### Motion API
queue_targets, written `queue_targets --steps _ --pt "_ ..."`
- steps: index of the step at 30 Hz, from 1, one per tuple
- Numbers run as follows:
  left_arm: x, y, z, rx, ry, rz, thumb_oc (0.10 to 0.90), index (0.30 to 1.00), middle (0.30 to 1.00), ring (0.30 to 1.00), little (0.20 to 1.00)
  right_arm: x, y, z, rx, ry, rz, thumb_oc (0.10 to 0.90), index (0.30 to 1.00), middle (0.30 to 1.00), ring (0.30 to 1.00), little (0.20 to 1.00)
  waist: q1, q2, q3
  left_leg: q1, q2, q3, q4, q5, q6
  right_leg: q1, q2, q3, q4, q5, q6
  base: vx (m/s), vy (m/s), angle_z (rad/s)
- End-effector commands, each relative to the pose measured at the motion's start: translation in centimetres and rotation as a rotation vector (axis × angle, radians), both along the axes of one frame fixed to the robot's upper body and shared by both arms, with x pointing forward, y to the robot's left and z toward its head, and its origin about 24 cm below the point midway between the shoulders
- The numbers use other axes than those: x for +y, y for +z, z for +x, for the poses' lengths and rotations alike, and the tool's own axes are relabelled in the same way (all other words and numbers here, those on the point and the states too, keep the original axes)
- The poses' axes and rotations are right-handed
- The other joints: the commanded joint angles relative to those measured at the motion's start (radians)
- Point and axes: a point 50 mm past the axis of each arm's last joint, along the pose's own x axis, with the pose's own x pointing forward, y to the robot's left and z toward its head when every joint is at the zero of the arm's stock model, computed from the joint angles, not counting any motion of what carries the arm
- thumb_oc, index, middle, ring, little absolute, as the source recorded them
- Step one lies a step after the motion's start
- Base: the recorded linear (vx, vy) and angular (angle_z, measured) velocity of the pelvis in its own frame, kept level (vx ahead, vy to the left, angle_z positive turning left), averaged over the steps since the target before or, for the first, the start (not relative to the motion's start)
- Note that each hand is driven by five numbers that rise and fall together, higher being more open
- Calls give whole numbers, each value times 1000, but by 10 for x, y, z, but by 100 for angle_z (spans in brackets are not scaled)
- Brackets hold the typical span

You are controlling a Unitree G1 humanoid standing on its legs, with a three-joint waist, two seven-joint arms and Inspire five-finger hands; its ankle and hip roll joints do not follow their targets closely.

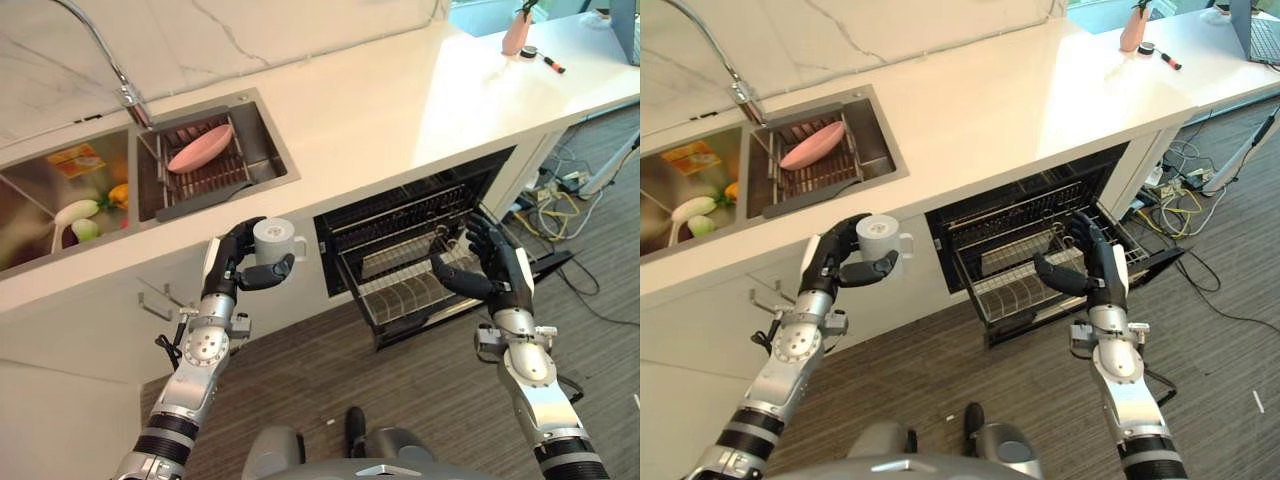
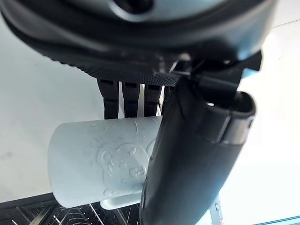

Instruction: Place the dishes in the dishwasher.

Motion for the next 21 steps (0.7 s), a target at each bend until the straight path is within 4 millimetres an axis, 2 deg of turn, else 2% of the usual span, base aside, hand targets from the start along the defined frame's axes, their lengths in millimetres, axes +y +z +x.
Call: queue_targets --steps 1,2,3,4,5,8,11,14,21 --pt "4 57 9 -302 -7 -52 400 300 300 300 300 0 39 10 -213 59 34 800 900 900 900 900 21 -29 -41 166 7 16 -463 -156 25 95 -99 28 -117 -12 227 164 119 -25" --pt "4 57 9 -302 -7 -52 400 300 300 300 300 0 39 10 -213 59 34 800 900 900 900 900 21 -29 -41 166 7 16 -463 -156 25 95 -99 28 -117 -12 227 100 108 -40" --pt "3 59 10 -305 -18 -64 400 300 300 300 300 3 40 14 -217 70 49 800 900 900 900 900 35 -22 -37 137 -11 -26 -564 -148 18 105 -97 41 -119 -19 231 62 60 -31" --pt "3 59 10 -305 -18 -64 400 300 300 300 300 3 40 14 -217 70 49 800 900 900 900 900 35 -22 -37 137 -11 -26 -564 -148 18 105 -97 41 -119 -19 231 119 131 -54" --pt "3 57 11 -302 -19 -81 400 300 300 300 300 7 37 15 -203 87 77 800 900 900 900 900 34 -15 -38 158 -15 -46 -644 -132 2 113 -97 52 -121 -24 238 118 141 -21" --pt "-10 48 13 -252 -93 -118 400 300 300 300 300 8 33 11 -190 109 107 800 900 900 900 900 14 18 -70 278 11 -21 -813 -118 3 129 -106 59 -140 -16 254 154 264 -35" --pt "-18 44 14 -226 -148 -113 400 300 300 300 300 11 34 10 -194 127 117 800 900 900 900 900 0 23 -85 319 -2 0 -858 -125 18 127 -124 78 -160 1 271 69 163 -21" --pt "-21 43 14 -216 -180 -114 400 300 300 300 300 16 38 11 -210 155 131 800 900 900 900 900 0 21 -91 341 -17 32 -882 -133 36 120 -140 106 -175 21 291 35 144 3" --pt "-25 45 18 -217 -206 -115 400 300 300 300 300 21 46 13 -244 176 121 800 900 900 900 900 -1 15 -100 363 -35 80 -927 -138 61 92 -162 149 -202 57 326 -3 121 -48"
